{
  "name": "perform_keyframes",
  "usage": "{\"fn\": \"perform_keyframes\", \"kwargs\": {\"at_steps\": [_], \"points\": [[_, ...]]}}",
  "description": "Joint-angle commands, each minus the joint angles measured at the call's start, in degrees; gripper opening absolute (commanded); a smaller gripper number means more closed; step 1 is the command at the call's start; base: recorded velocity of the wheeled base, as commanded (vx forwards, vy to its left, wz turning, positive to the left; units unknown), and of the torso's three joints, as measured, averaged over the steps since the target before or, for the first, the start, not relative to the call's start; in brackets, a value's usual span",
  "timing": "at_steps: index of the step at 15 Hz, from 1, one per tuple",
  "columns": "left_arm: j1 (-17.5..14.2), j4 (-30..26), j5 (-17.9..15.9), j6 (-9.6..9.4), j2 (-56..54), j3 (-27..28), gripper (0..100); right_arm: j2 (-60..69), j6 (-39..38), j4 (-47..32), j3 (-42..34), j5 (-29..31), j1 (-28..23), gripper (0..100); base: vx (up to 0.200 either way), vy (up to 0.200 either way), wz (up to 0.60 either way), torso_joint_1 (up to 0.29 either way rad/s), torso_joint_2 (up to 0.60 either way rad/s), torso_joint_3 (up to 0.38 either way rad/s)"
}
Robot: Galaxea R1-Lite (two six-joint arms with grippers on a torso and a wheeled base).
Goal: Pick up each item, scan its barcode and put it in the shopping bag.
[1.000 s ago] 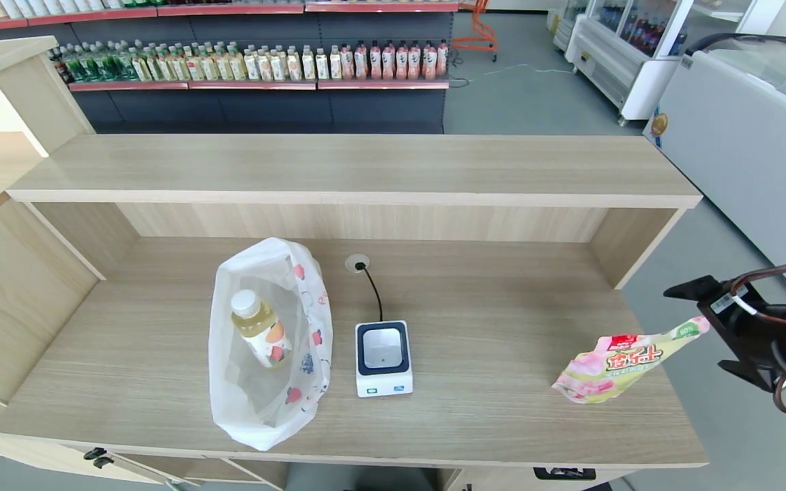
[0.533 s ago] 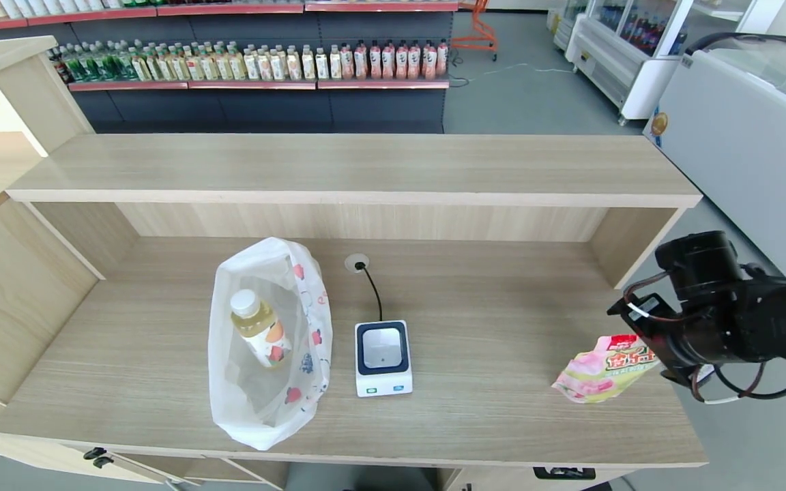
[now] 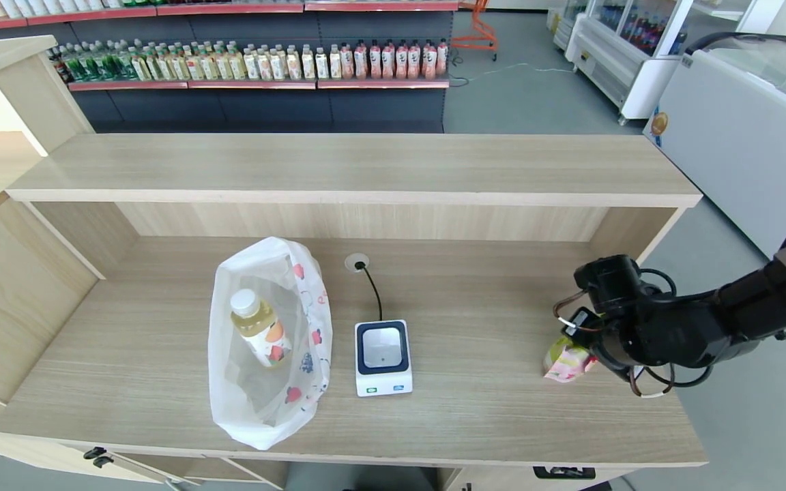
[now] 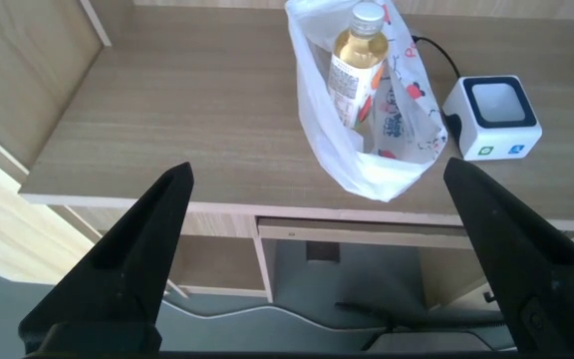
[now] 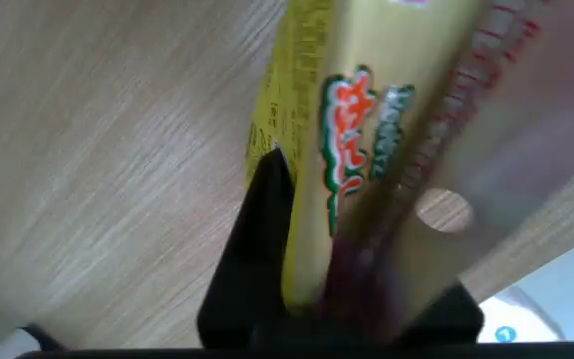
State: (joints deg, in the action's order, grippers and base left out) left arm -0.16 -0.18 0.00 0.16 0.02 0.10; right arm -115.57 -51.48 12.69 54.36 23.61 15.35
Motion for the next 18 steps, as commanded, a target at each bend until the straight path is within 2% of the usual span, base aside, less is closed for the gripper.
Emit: {"fn": "perform_keyframes", "kwargs": {"at_steps": [1,2,3,4,6,8,9,10,12,13,14,16,18], "points": [[-0.02,0.01,0.0,0.02,-0.02,-0.01,100,-1.42,1.03,-0.03,-0.66,0.73,0.12,0,0.0,0.0,0.0,0.0,0.0,0.0],[-0.02,0.01,-0.09,0.02,-0.02,-0.01,100,-1.24,8.24,3.66,-1.1,1.44,-0.23,0,0.0,0.0,0.0,0.0,0.0,0.0],[-0.02,0.01,0.0,0.02,-0.02,-0.01,100,-1.06,10.61,5.68,-1.18,1.44,-0.32,0,0.0,0.0,0.0,0.0,0.0,0.0],[-0.02,0.01,0.0,0.02,-0.02,-0.01,100,-0.54,17.99,11.57,-2.15,1.0,-0.49,0,0.0,0.0,0.0,0.0,0.0,0.0],[-0.02,0.01,0.0,0.02,-0.02,-0.01,100,0.87,28.72,20.88,-4.17,-2.87,-1.2,0,0.0,0.0,0.0,0.0,0.0,0.0],[-0.02,0.01,0.0,0.02,-0.02,-0.01,100,4.3,43.48,33.1,-9.53,-17.02,-2.6,0,0.0,0.0,0.0,0.0,0.0,0.0],[-0.02,0.01,0.0,0.02,-0.02,-0.01,100,6.14,49.37,38.29,-13.23,-27.39,-3.66,0,0.0,0.0,0.0,0.0,0.0,0.0],[-0.02,0.01,-0.09,0.02,-0.02,-0.01,100,7.64,55.44,42.94,-17.09,-38.91,-5.42,0,0.0,0.0,0.0,0.0,0.0,0.0],[-0.02,0.01,-0.09,0.02,-0.02,-0.01,100,10.54,67.48,48.75,-24.04,-65.8,-8.84,0,0.0,0.0,0.0,0.0,0.0,0.0],[-0.02,0.01,0.0,0.02,-0.02,-0.01,100,11.68,73.19,49.54,-25.88,-77.49,-9.72,0,0.0,0.0,0.0,0.0,0.0,0.0],[-0.02,0.01,-0.09,0.02,-0.02,-0.01,100,12.47,78.46,49.45,-26.76,-86.37,-10.25,0,0.0,0.0,0.0,0.0,0.0,0.0],[-0.02,0.01,0.0,0.02,-0.02,-0.01,100,13.97,84.88,49.36,-27.81,-94.1,-9.2,0,0.0,0.0,0.0,0.0,0.0,0.0],[-0.02,0.01,0.0,0.02,-0.02,-0.01,100,15.11,86.73,49.36,-28.25,-95.6,-6.82,0,0.0,0.0,0.0,0.0,0.0,0.0]]}}
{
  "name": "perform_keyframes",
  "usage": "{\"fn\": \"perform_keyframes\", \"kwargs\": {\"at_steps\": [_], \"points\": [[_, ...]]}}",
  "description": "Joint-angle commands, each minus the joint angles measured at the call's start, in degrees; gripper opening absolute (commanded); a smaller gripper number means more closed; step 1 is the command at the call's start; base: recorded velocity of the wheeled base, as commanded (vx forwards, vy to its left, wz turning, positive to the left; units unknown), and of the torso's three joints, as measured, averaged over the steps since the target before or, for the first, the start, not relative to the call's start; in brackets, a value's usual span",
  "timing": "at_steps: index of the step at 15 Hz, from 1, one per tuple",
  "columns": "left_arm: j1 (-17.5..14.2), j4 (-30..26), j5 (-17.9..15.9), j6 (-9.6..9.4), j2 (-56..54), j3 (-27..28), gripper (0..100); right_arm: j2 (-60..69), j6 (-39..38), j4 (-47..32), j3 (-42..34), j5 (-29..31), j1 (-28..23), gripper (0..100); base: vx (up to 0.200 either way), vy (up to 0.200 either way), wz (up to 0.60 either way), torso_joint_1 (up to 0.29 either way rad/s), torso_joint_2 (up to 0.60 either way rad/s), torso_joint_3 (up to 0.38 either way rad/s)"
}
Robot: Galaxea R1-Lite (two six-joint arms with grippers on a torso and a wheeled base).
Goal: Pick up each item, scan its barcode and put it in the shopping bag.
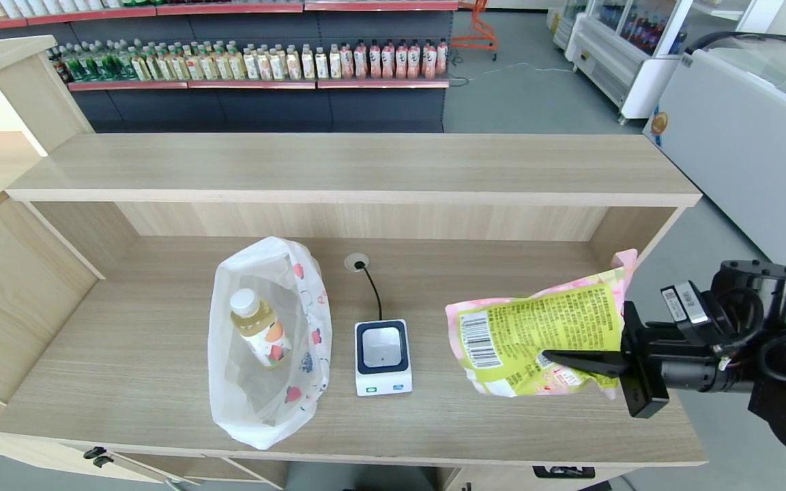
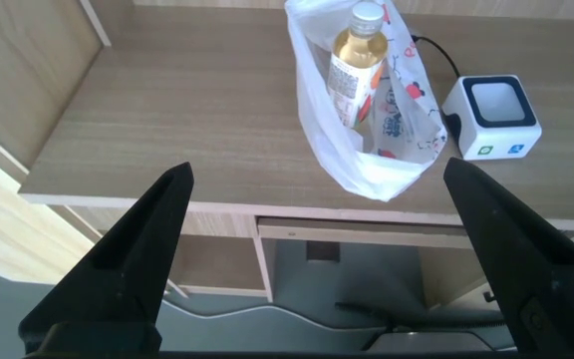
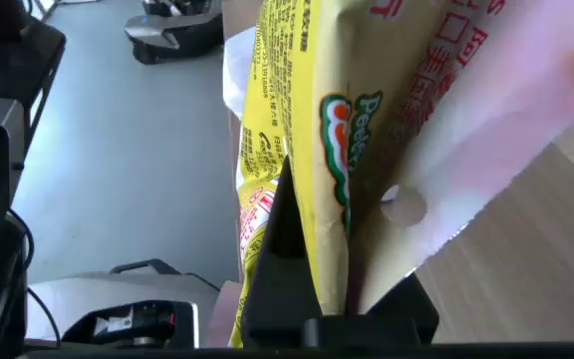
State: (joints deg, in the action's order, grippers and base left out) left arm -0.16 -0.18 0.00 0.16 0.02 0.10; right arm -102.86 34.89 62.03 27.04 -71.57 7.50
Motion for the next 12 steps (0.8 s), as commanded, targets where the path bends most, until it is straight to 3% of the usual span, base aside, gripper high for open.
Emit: {"fn": "perform_keyframes", "kwargs": {"at_steps": [1,6,12], "points": [[-0.02,0.01,0.0,0.02,-0.02,-0.01,100,2.58,0.62,0.03,-1.11,-0.41,1.47,0,0.0,0.0,0.0,0.0,0.0,0.0],[-0.02,0.01,0.0,0.02,-0.02,-0.01,100,1.97,9.5,0.03,-3.31,-2.35,9.03,0,0.0,0.0,0.0,0.0,0.0,0.0],[-0.02,0.01,0.0,0.02,-0.02,-0.01,100,0.12,19.51,0.2,-3.57,-3.75,12.54,0,0.0,0.0,0.0,0.0,0.0,0.0]]}}
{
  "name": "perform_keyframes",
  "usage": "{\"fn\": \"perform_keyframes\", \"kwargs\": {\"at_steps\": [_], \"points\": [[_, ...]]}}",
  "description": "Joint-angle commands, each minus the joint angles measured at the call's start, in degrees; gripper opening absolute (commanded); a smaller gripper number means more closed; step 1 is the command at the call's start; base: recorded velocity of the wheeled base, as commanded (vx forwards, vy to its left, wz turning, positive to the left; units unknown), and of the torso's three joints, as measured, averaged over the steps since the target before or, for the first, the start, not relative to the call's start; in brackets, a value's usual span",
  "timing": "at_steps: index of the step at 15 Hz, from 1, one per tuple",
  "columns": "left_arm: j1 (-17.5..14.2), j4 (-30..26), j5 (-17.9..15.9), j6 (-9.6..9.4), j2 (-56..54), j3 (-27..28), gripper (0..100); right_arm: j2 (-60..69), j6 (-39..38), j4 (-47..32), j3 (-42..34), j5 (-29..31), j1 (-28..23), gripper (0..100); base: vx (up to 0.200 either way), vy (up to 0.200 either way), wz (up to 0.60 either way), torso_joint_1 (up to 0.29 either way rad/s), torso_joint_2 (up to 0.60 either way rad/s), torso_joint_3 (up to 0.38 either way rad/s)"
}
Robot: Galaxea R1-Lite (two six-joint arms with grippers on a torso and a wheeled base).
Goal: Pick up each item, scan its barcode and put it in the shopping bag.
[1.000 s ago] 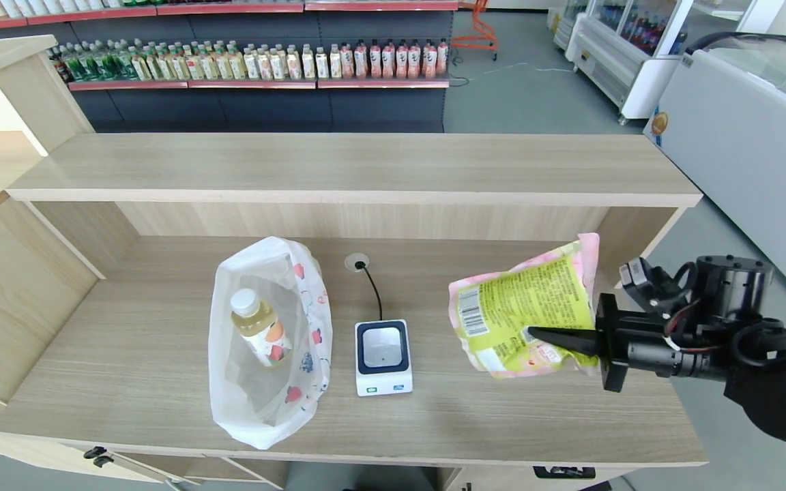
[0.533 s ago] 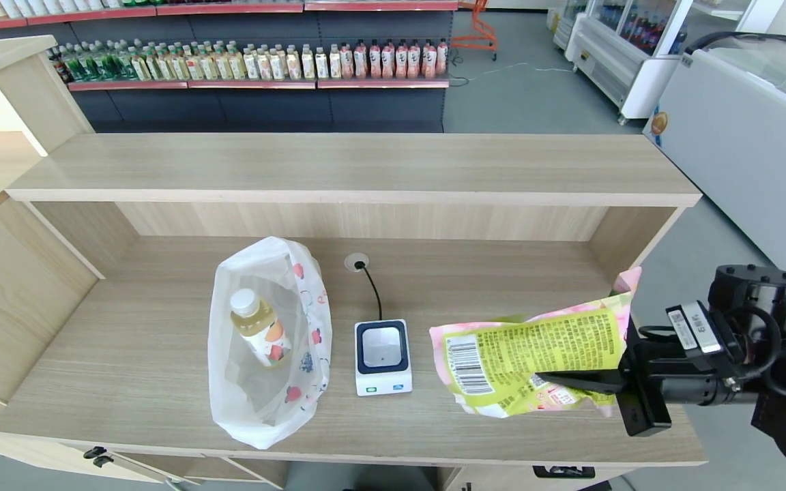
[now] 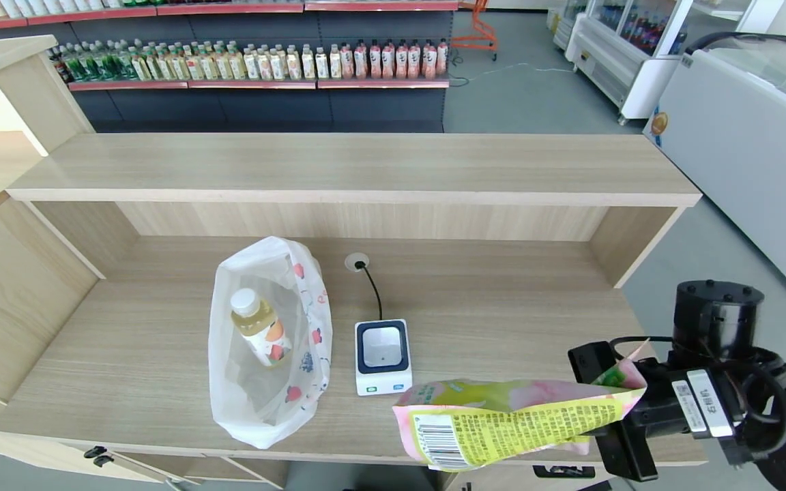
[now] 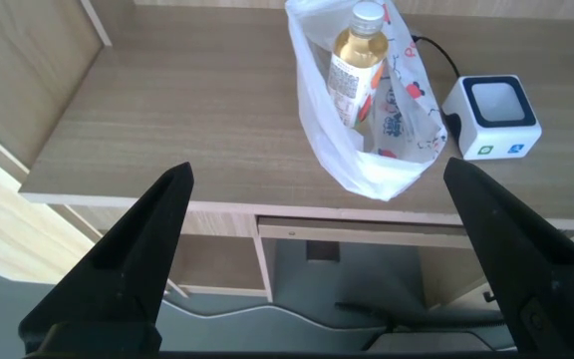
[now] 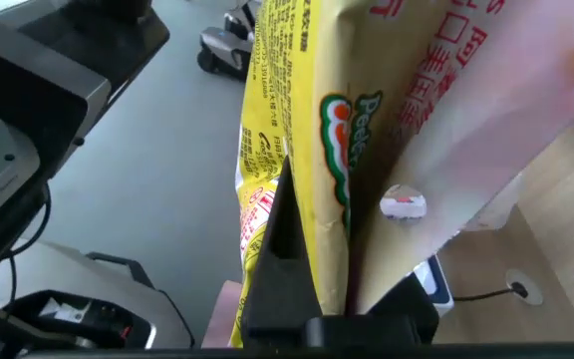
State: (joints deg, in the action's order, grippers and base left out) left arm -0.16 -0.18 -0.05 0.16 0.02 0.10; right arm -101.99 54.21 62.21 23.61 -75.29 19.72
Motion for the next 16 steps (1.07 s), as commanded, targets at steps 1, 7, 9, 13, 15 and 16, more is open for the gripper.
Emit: {"fn": "perform_keyframes", "kwargs": {"at_steps": [1,7,9,13,15,16], "points": [[-0.02,0.01,0.05,0.02,-0.02,-0.01,100,-0.85,1.51,-0.07,-0.32,-0.03,0.31,0,0.0,0.0,0.0,0.0,0.0,0.0],[-0.02,0.01,0.05,0.02,-0.02,-0.01,100,-3.31,4.76,0.11,1.08,0.32,-0.12,0,0.0,0.0,0.0,0.0,0.0,0.0],[-0.02,0.01,0.05,0.02,-0.02,-0.01,100,-4.36,4.76,0.02,2.14,0.32,-0.3,0,0.0,0.0,0.0,0.0,0.0,0.0],[-0.02,0.01,0.05,0.02,-0.02,-0.01,100,-6.73,4.85,0.19,3.9,0.49,-0.39,0,0.0,0.0,0.0,0.0,0.0,0.0],[-0.02,0.01,0.05,0.02,-0.02,-0.01,100,-7.61,4.85,0.11,5.57,0.58,-0.3,0,0.0,0.0,0.0,0.0,0.0,0.0],[-0.02,0.01,0.05,0.02,-0.02,-0.01,100,-7.61,4.85,0.11,5.57,0.58,-0.3,0,0.0,0.0,0.0,0.0,0.0,0.0]]}}
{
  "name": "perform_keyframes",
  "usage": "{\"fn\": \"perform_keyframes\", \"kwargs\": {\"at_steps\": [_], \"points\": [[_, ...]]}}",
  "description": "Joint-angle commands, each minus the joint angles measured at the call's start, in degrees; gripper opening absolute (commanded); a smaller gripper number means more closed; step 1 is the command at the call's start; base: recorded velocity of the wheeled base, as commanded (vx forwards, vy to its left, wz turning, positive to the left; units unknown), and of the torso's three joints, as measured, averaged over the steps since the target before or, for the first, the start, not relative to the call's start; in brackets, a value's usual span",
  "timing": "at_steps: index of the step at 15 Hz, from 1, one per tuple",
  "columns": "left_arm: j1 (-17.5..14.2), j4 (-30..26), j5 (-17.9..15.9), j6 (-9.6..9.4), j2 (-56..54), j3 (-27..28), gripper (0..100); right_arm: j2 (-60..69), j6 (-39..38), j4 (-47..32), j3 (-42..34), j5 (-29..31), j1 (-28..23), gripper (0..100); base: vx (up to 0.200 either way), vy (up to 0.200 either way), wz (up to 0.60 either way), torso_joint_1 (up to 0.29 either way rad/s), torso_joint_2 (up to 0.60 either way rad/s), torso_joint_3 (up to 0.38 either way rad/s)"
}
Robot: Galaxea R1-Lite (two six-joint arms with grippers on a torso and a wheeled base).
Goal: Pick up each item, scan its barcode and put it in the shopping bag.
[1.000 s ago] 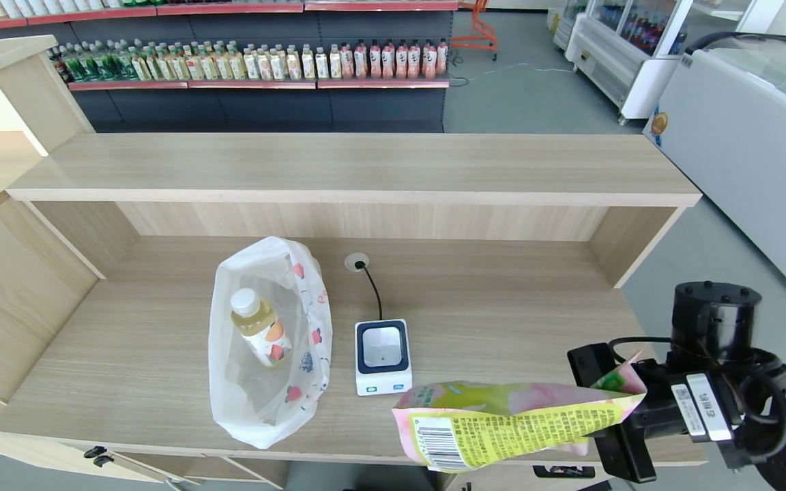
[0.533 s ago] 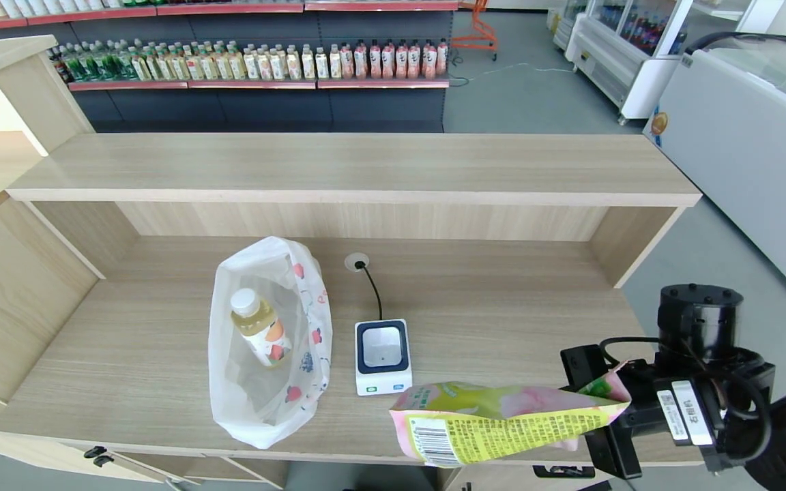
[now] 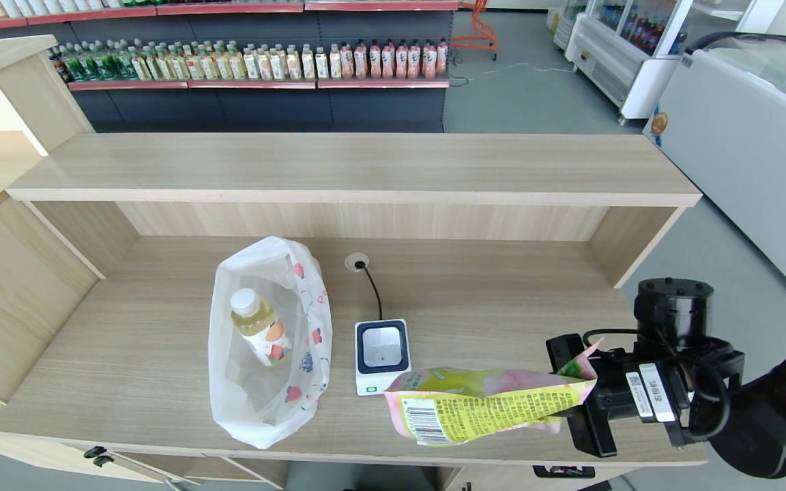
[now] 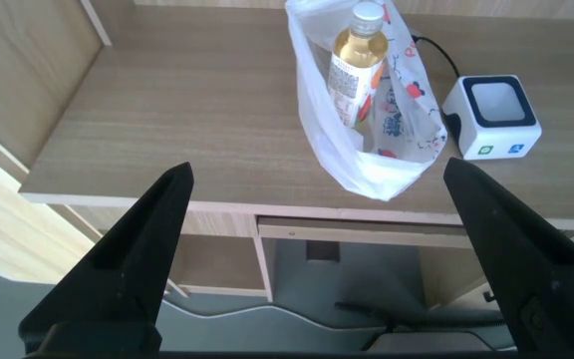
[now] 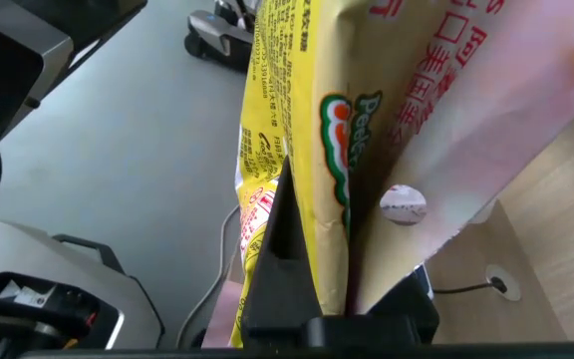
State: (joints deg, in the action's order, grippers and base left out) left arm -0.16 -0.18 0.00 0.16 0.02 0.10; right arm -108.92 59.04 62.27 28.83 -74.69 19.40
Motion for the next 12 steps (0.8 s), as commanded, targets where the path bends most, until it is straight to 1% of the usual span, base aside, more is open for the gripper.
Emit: {"fn": "perform_keyframes", "kwargs": {"at_steps": [1,12], "points": [[-0.02,0.01,0.0,0.02,-0.02,-0.01,100,-0.68,0.02,0.13,0.26,-0.02,0.03,0,0.0,0.0,0.0,0.0,0.0,0.0],[-0.02,0.01,0.0,0.02,-0.02,-0.01,100,-0.06,0.02,0.04,-0.09,-0.1,-0.15,0,0.0,0.0,0.0,0.0,0.0,0.0]]}}
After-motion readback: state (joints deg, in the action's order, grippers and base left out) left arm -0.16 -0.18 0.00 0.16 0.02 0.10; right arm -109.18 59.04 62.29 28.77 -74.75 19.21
